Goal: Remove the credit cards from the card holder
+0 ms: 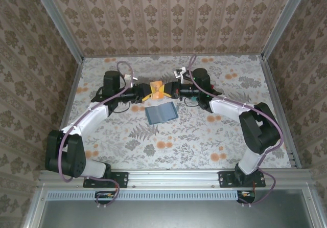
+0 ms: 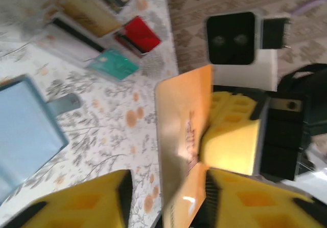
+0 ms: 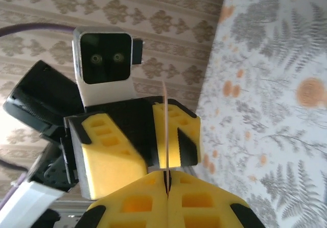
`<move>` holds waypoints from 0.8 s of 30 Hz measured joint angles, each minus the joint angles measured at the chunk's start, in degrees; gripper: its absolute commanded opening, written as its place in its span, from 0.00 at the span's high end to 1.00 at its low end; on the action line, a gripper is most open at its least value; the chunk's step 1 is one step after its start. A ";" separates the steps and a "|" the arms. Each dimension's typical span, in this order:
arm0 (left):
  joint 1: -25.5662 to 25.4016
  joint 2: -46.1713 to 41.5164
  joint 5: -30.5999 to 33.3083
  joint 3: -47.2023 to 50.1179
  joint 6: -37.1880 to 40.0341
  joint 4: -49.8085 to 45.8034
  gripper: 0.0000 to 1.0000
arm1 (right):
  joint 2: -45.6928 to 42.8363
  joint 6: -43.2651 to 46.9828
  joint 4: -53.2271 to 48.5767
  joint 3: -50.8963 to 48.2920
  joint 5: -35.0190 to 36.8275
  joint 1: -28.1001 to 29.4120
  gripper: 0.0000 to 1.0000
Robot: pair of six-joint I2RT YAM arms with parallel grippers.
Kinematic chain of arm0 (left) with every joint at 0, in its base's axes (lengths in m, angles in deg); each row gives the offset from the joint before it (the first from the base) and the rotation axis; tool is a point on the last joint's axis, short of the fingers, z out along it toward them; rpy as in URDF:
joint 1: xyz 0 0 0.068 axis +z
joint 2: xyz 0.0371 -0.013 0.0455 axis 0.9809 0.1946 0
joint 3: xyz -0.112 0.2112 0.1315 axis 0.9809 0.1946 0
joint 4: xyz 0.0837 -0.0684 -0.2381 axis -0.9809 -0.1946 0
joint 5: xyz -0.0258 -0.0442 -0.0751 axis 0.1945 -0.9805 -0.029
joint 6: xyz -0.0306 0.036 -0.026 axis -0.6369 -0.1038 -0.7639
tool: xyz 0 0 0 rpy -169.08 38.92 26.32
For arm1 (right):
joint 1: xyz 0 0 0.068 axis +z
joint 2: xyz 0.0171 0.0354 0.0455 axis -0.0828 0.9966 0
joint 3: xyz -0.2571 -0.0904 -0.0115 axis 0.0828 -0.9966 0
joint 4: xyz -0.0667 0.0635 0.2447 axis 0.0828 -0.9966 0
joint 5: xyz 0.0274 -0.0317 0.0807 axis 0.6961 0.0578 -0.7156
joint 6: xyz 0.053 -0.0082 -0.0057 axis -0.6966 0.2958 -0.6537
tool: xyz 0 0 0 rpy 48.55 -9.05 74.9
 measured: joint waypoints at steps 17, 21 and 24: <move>3.39 0.85 29.11 -0.02 14.56 -26.84 0.00 | 1.86 58.69 -50.10 25.29 27.43 -8.39 1.00; 3.65 0.85 31.65 0.09 15.30 -28.13 0.00 | 3.19 71.54 -52.46 26.27 27.50 -8.37 1.00; 3.65 0.74 32.63 0.35 15.69 -28.85 0.00 | 5.05 79.14 -54.45 27.30 27.76 -8.13 1.00</move>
